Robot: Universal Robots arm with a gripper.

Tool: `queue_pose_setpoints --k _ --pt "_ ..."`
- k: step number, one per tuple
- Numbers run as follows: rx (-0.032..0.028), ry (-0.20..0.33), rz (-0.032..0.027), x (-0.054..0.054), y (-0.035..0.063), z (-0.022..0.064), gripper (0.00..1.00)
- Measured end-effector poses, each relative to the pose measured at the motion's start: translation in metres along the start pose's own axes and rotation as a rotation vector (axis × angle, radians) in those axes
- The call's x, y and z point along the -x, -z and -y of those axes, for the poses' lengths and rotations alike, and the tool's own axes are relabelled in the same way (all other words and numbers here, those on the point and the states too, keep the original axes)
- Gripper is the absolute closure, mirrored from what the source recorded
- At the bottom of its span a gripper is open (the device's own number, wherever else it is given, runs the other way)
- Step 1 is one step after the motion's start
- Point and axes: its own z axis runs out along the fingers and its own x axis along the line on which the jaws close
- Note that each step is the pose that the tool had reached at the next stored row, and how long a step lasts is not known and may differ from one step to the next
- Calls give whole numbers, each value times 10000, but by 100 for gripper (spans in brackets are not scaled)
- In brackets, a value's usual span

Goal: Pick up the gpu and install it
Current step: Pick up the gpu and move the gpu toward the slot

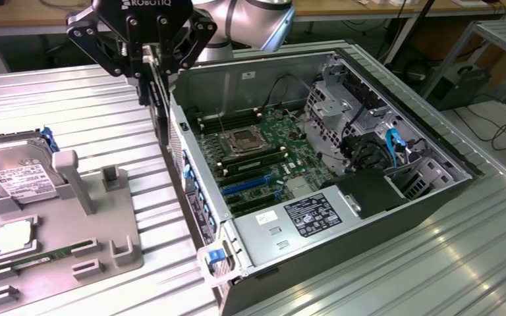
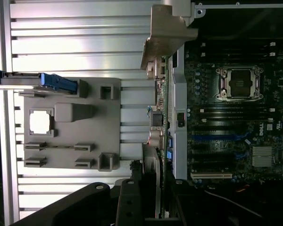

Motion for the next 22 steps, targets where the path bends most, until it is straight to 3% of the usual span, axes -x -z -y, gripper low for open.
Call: queue_pose_setpoints --k 22 --pt "0 0 1 316 0 -5 73"
